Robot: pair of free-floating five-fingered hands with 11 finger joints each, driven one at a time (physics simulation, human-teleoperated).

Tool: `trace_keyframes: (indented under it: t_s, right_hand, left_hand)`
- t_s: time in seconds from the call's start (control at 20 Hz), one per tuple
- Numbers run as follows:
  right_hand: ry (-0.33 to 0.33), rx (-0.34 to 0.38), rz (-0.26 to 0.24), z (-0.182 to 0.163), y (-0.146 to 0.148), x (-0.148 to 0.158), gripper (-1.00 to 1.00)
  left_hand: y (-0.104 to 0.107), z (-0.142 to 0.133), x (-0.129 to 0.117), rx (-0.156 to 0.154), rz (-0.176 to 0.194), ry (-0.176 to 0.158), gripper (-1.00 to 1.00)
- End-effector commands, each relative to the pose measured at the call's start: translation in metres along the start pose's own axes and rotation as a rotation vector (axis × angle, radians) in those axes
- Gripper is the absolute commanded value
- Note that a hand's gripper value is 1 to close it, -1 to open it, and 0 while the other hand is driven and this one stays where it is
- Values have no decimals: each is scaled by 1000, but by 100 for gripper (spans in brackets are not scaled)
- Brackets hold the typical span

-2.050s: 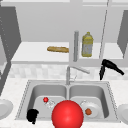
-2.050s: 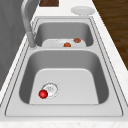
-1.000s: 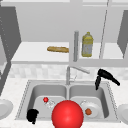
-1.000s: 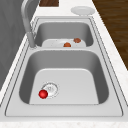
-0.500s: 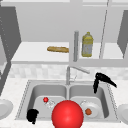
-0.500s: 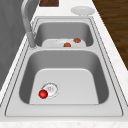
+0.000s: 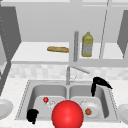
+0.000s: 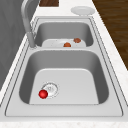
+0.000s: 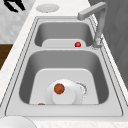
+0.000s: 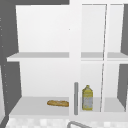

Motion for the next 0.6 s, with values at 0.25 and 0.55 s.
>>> trace_keyframes:
  t_s: [0.25, 0.55]
  right_hand:
    - [-234, 0, 63, -13, 35, 9, -100]
    - [-375, -23, 64, -31, 71, 18, -100]
  left_hand:
    - [0, 0, 0, 0, 0, 0, 0]
    - [0, 0, 0, 0, 0, 0, 0]
